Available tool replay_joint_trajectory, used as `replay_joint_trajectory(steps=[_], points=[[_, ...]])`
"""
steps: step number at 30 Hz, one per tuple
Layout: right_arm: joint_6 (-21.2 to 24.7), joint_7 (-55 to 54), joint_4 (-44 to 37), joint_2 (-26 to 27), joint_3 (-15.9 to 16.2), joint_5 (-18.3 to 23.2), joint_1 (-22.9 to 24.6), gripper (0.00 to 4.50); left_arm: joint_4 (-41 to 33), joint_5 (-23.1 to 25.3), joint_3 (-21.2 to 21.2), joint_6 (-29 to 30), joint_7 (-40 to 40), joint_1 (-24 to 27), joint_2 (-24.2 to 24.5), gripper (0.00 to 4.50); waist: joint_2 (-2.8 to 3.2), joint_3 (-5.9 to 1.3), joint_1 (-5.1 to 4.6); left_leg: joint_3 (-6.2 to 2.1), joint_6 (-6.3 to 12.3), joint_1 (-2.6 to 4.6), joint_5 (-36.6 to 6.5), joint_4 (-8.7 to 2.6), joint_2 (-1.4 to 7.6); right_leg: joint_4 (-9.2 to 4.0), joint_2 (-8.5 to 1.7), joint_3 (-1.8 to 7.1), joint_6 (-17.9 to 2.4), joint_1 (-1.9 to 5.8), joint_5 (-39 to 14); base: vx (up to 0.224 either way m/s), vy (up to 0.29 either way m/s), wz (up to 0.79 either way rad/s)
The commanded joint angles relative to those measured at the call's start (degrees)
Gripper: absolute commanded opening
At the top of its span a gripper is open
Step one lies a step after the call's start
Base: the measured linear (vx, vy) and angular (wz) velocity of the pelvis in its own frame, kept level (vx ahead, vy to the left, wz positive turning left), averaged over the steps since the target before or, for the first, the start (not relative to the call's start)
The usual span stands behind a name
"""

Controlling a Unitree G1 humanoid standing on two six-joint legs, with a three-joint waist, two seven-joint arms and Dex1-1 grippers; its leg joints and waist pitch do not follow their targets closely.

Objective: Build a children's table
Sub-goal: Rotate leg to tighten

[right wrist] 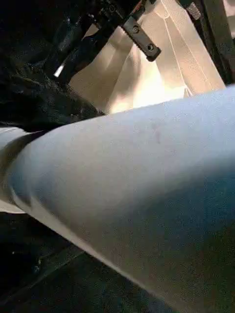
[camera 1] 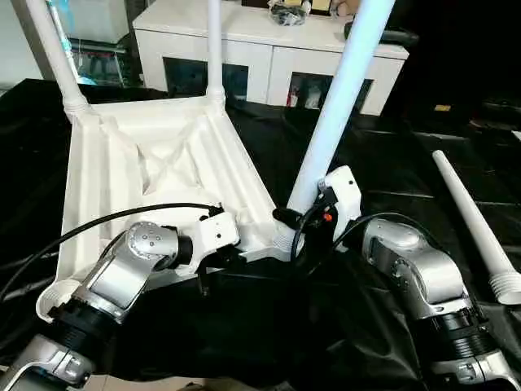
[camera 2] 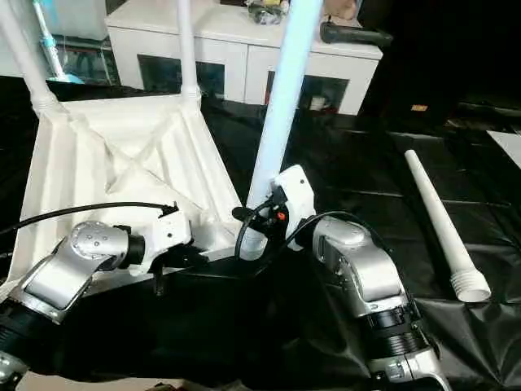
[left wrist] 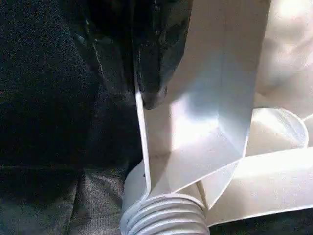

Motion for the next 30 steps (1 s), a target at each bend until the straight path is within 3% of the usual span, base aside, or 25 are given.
replay_joint_trajectory(steps=[1, 5, 10, 12, 14, 16, 18, 19, 20, 22, 23, 24, 25, 26, 27, 28, 29, 30], points=[[2.11, 0.56, 5.54, 0.51, 4.92, -1.71, 3.41, 1.86, 0.83, 0.26, 0.77, -2.07, 1.73, -0.34, -0.81, 0.00, 0.27, -1.69, -0.21, -3.68, -5.41, 2.29, -24.45, -5.21, 6.82, -5.30, -6.43, 3.27, -9.04, -0.95, -22.89, 0.000, 0.000, 0.00], [0.96, 0.25, 6.08, 0.99, 4.29, -2.08, 3.29, 1.85, 0.85, 0.42, 0.98, -1.96, 1.81, -0.30, -0.97, 0.00, 0.06, -1.89, -0.23, -3.76, -5.25, 2.27, -24.80, -5.18, 6.81, -5.25, -6.43, 3.11, -9.27, -0.69, -23.45, 0.000, 0.000, 0.00], [0.17, 0.10, 7.13, 1.35, 4.15, -2.82, 2.82, 1.85, 0.63, 0.24, 1.17, -1.82, 1.77, -0.07, -0.82, 0.00, 0.36, -2.05, -0.17, -3.76, -5.56, 2.30, -24.48, -5.22, 6.85, -5.07, -6.36, 3.08, -9.53, -0.63, -21.87, 0.000, 0.000, 0.00], [-0.71, -1.32, 8.01, 1.89, 3.87, -3.70, 2.63, 1.85, 0.81, 0.24, 1.20, -1.57, 2.01, -0.01, -0.99, 0.00, 0.23, -2.12, -0.23, -3.60, -5.57, 2.26, -23.96, -5.22, 6.79, -4.94, -6.29, 3.07, -9.90, -0.58, -20.39, 0.000, 0.000, 0.00], [-2.02, -5.69, 10.10, 3.30, 2.43, -5.14, 1.99, 1.85, 1.41, 0.21, 1.41, -0.37, 3.02, -0.59, -2.16, 0.00, -0.12, -1.92, -0.34, -3.57, -5.32, 2.21, -24.16, -5.13, 6.65, -5.21, -6.47, 3.15, -9.63, -0.67, -22.26, 0.000, 0.000, 0.00], [-2.67, -8.79, 11.44, 4.41, 1.26, -5.81, 1.53, 1.85, 1.93, 0.20, 1.68, 0.86, 4.08, -1.15, -3.15, 0.00, -0.07, -1.70, -0.56, -4.09, -5.65, 2.18, -26.53, -5.12, 6.58, -5.60, -6.69, 2.99, -8.50, -0.61, -27.95, 0.000, 0.000, 0.00], [-4.70, -18.33, 15.22, 7.82, -2.71, -6.86, 0.06, 1.85, 3.73, 0.99, 1.92, 4.31, 8.25, -3.36, -6.78, 0.00, -0.37, -1.51, -1.09, -4.40, -6.83, 3.07, -30.73, -4.82, 6.39, -6.28, -6.65, 2.75, -6.45, -1.64, -35.33, 0.000, 0.000, 0.00], [-5.97, -24.30, 17.47, 10.07, -5.12, -7.36, -1.00, 1.85, 5.06, 1.61, 2.05, 6.83, 11.46, -5.06, -9.60, 0.00, -0.40, -1.37, -1.26, -4.73, -7.43, 3.53, -33.43, -4.62, 6.24, -6.81, -6.62, 2.22, -5.29, -1.85, -38.32, -0.059, 0.016, -0.10], [-6.56, -27.56, 18.84, 11.52, -6.62, -7.36, -1.74, 1.85, 5.95, 2.02, 2.08, 8.48, 13.61, -6.24, -11.62, 0.00, -0.12, -1.42, -1.56, -5.04, -8.20, 4.03, -36.43, -4.66, 6.12, -6.98, -6.20, 1.42, -4.73, -1.86, -38.29, -0.070, 0.033, -0.10], [-6.93, -29.61, 19.85, 12.46, -7.50, -7.43, -2.39, 1.85, 6.74, 2.28, 2.18, 9.92, 15.33, -7.22, -13.33, 0.00, 0.16, -1.29, -1.75, -5.16, -8.91, 3.79, -40.05, -5.63, 6.21, -6.79, -5.42, 0.49, -4.10, -1.22, -35.99, -0.066, 0.045, -0.11], [-7.54, -33.15, 22.11, 13.94, -8.55, -7.59, -4.13, 1.85, 8.72, 2.81, 2.60, 13.34, 19.18, -9.51, -17.29, 0.00, 0.39, -1.25, -1.93, -4.63, -9.74, 2.99, -43.55, -7.47, 6.37, -5.59, -4.30, -0.73, -4.40, -0.26, -31.28, -0.048, 0.074, -0.08], [-7.54, -33.15, 22.11, 13.94, -8.55, -7.59, -4.13, 1.85, 8.72, 2.81, 2.60, 13.34, 19.18, -9.51, -17.29, 0.00, 0.84, -1.17, -1.82, -3.82, -10.36, 2.33, -45.80, -9.14, 6.57, -4.26, -3.24, -1.85, -4.87, 0.35, -27.70, -0.048, 0.074, -0.08], [-8.03, -36.22, 24.06, 15.13, -9.89, -7.17, -5.56, 1.85, 10.25, 3.53, 2.83, 15.57, 21.98, -11.20, -19.85, 0.00, 1.53, -1.42, -0.20, -1.27, -11.84, -1.62, -49.90, -14.41, 6.88, 4.49, -1.01, -4.32, -5.75, 4.12, -15.15, -0.099, 0.056, 0.09], [-8.52, -38.51, 25.45, 15.70, -10.59, -7.23, -6.55, 1.85, 11.26, 4.02, 2.99, 16.91, 23.66, -12.30, -21.44, 0.00, -0.08, -2.17, 3.03, 3.19, -11.47, -2.21, -41.59, -15.80, 5.75, 6.07, -0.55, -3.70, -5.29, 4.19, -10.35, -0.033, -0.032, 0.35], [-9.70, -42.35, 28.58, 16.73, -11.92, -7.26, -8.64, 1.85, 12.86, 5.07, 3.05, 18.75, 26.14, -14.46, -24.15, 0.00, -4.61, -3.33, 1.42, 1.59, -10.18, 7.63, -21.72, -0.26, 3.47, -5.82, -8.42, 1.20, -4.47, -5.20, -32.70, -0.033, -0.032, 0.35], [-10.60, -44.13, 29.86, 16.96, -12.29, -7.75, -9.49, 1.85, 13.48, 5.41, 3.17, 19.53, 27.17, -15.41, -25.39, 0.00, -2.95, -3.29, 1.75, -3.39, -6.08, 6.06, -9.65, 4.97, 2.48, -8.71, -13.21, 4.91, -5.72, -4.52, -37.33, 0.054, -0.086, 0.27], [-11.24, -44.99, 30.82, 17.15, -12.44, -7.97, -10.22, 1.85, 13.85, 5.37, 3.48, 20.30, 27.92, -16.20, -26.47, 0.00, -2.39, -2.87, 1.50, -7.76, -2.26, -2.44, 0.99, 4.80, 1.77, -5.74, -12.71, 5.03, -9.63, 4.00, -31.69, 0.073, 0.024, -0.39], [-11.99, -46.67, 31.58, 17.30, -12.84, -8.28, -10.78, 1.85, 13.99, 5.45, 3.62, 21.02, 28.58, -16.84, -27.36, 0.00, -1.59, -1.80, 1.68, -7.79, -4.62, -2.29, 1.08, 2.03, 4.21, -5.44, -11.84, 1.25, -10.18, 3.65, -30.46, 0.073, 0.024, -0.39]])
